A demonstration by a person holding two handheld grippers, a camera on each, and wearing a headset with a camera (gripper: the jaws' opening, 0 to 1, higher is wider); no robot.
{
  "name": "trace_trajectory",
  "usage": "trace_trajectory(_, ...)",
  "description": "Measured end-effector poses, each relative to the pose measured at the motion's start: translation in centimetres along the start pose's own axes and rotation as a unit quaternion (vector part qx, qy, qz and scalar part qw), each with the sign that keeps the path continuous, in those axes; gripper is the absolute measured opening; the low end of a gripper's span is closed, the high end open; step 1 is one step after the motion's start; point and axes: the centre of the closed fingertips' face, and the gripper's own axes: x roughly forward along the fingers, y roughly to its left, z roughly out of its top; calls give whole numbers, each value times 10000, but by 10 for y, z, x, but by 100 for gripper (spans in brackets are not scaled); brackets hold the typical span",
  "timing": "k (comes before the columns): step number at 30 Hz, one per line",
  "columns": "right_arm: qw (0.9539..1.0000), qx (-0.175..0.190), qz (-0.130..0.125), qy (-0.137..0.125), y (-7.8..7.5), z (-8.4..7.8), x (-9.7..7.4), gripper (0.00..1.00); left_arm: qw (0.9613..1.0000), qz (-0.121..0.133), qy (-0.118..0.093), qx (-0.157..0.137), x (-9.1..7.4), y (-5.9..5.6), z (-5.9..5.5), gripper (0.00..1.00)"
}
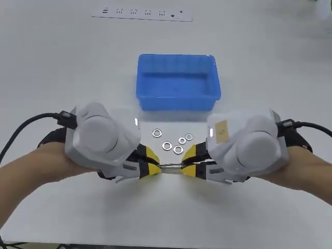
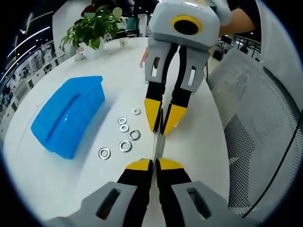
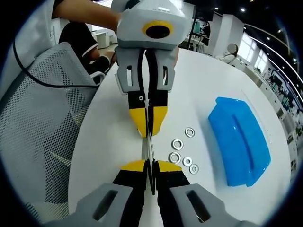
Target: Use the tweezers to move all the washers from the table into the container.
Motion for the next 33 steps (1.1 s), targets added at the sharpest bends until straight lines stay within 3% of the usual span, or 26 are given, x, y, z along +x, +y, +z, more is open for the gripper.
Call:
trace_trajectory(15, 9997, 8, -206, -164, -4, 7, -6, 8, 9993, 214, -34, 298, -9, 1, 10, 7)
trace_trajectory(20, 9996, -23, -235, -151, -2, 3, -7, 8, 9994, 147, -225, 223, -15, -2, 21, 7)
trace_trajectory(27, 9990, -84, -288, -332, -1, 6, -11, 8, 9984, 76, -501, 236, -24, -5, 37, 7)
trace_trajectory(33, 9976, -150, -310, -607, 1, 11, -10, 7, 9984, 45, -488, 273, -29, -7, 38, 7)
